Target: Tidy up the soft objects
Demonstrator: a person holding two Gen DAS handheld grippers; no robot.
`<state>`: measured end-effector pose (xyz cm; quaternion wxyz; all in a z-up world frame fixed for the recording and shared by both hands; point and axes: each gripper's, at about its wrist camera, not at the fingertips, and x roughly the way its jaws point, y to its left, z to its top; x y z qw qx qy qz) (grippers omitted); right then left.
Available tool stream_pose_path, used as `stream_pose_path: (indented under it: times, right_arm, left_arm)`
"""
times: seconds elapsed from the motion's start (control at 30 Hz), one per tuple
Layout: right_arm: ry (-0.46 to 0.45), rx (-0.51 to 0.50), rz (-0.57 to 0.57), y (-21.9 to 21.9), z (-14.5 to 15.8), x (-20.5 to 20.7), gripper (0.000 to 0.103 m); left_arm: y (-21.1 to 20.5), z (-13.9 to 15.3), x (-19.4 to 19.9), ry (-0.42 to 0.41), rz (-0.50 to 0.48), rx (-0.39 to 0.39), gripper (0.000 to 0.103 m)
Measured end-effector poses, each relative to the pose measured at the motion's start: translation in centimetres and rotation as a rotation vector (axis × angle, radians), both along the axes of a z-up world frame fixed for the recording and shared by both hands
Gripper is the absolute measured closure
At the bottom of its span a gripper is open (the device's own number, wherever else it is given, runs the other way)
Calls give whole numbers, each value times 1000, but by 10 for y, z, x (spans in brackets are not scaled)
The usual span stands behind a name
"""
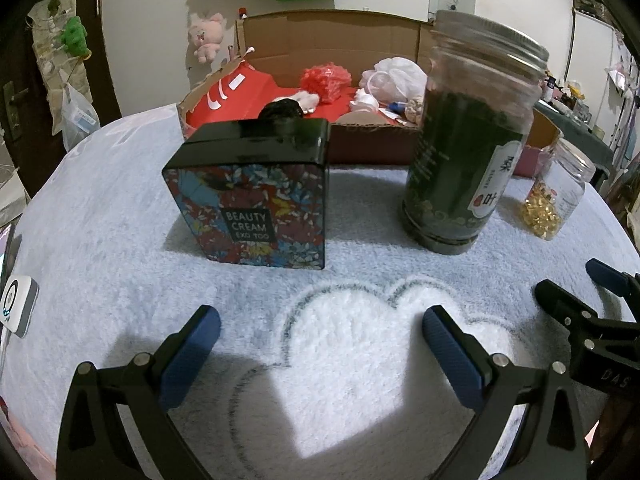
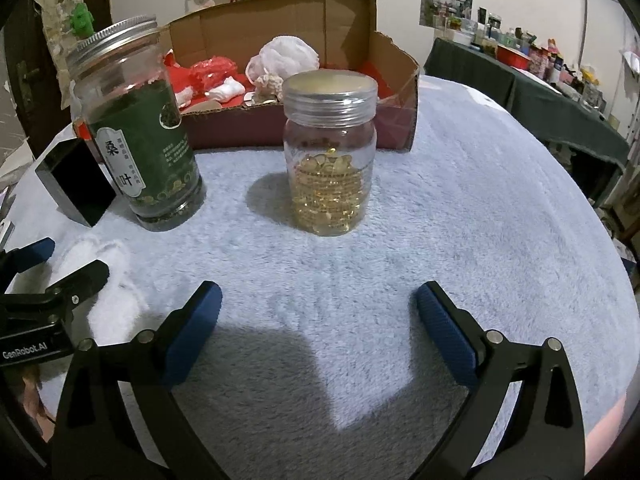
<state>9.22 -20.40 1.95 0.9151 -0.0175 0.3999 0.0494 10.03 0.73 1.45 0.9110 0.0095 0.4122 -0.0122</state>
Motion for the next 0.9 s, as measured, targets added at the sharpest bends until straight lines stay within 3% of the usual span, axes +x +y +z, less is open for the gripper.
stream_pose_path:
  times: [0.9]
  right_arm:
    - [3, -19, -1, 5, -3, 1, 0]
  left_arm:
    - [0, 0, 0, 2, 3, -3, 0]
